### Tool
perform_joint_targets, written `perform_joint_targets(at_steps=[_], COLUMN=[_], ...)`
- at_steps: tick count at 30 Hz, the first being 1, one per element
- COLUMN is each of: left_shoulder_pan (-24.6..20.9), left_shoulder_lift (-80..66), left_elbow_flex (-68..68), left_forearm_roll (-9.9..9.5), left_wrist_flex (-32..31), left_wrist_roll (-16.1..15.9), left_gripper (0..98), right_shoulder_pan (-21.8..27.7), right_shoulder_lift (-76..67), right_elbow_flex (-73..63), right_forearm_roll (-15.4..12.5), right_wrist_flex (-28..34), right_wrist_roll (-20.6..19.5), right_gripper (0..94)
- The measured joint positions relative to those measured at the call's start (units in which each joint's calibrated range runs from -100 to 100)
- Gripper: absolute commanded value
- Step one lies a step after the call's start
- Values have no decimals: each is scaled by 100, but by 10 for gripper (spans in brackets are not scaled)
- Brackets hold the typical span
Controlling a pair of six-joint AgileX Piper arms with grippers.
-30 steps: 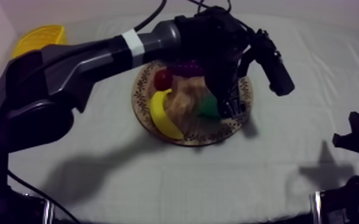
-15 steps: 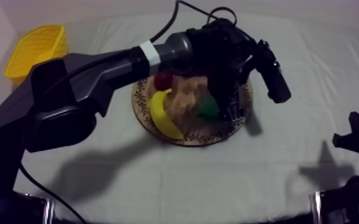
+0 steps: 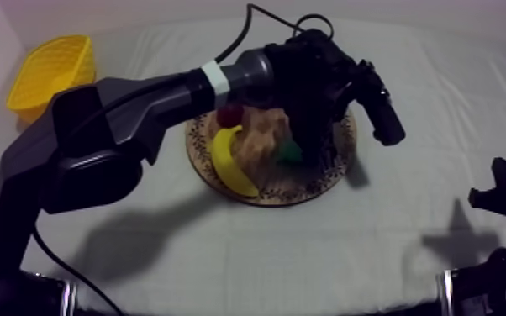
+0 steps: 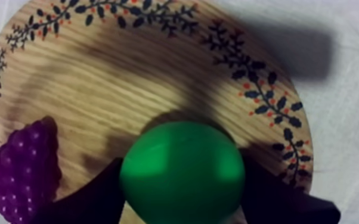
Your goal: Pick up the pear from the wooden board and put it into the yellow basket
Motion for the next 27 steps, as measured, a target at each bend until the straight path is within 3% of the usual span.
perform_joint_targets(at_steps=[13,20,27], left_shoulder_pan=[-358,-968,-1795], left_shoulder_lift=[-2046,-3756,-5027], left_elbow_flex=[1076,1824,2373], left_forearm_roll=[10,27,-22], left_wrist_flex=[-90,-366,-588], left_wrist_roll=[642,1061,1139], left_gripper=[603,603,602], right_shoulder_pan=[0,0,0], right_shoulder_lift=[0,0,0], right_elbow_flex=[0,0,0], right_forearm_roll=[5,5,5], right_wrist_flex=[0,0,0], right_wrist_roll=[0,0,0], right_gripper=[4,4,4])
